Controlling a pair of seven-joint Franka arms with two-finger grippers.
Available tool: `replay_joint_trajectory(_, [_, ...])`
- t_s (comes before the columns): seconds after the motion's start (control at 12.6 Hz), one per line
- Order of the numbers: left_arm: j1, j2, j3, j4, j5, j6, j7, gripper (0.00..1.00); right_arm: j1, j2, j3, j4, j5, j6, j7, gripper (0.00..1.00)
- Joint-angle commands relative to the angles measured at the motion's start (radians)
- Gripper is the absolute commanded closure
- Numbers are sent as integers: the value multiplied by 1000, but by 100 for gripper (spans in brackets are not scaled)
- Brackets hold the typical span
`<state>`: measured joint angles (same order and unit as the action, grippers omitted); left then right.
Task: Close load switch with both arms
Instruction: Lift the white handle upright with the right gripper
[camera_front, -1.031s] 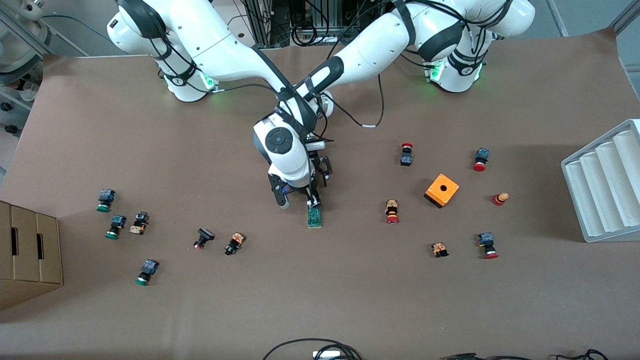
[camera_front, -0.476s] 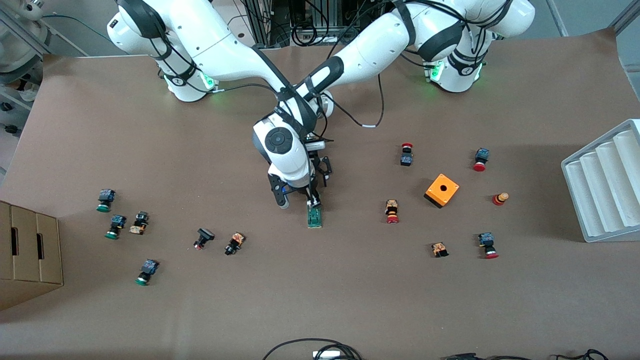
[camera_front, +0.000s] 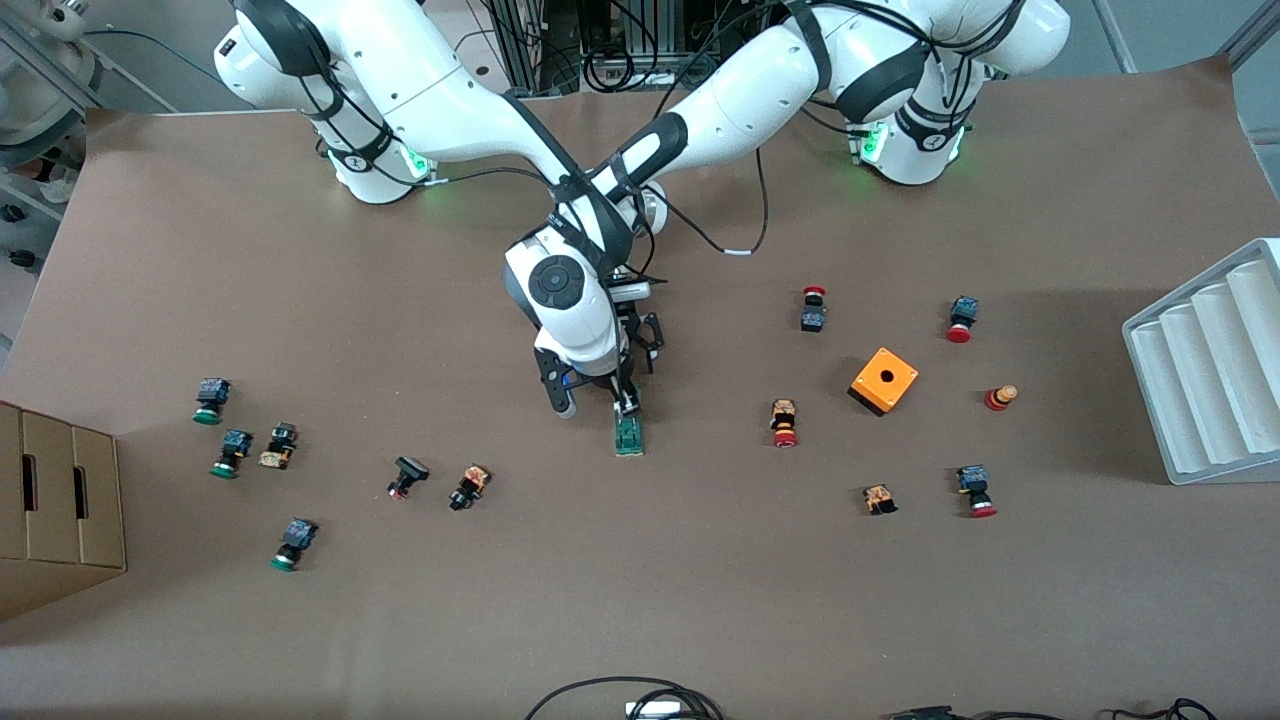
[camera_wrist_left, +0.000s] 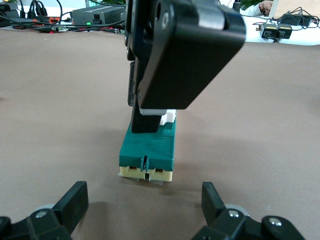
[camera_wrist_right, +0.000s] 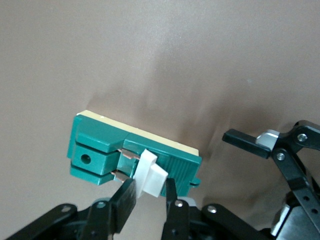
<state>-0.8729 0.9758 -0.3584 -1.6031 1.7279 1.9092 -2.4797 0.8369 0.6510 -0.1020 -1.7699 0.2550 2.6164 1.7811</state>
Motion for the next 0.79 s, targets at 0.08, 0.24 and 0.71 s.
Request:
replay_joint_trajectory(0.08, [-17, 23, 13, 31, 15, -9, -18, 0, -10, -4, -30, 15, -16, -13, 1, 68])
replay_joint_trajectory(0.24, [-17, 23, 13, 29, 15, -9, -19, 0, -12, -4, -30, 29, -17, -26, 3, 68])
replay_joint_trajectory(0.71, [-17, 23, 13, 29, 15, -9, -19, 0, -18, 1, -30, 52, -3, -32, 8, 68])
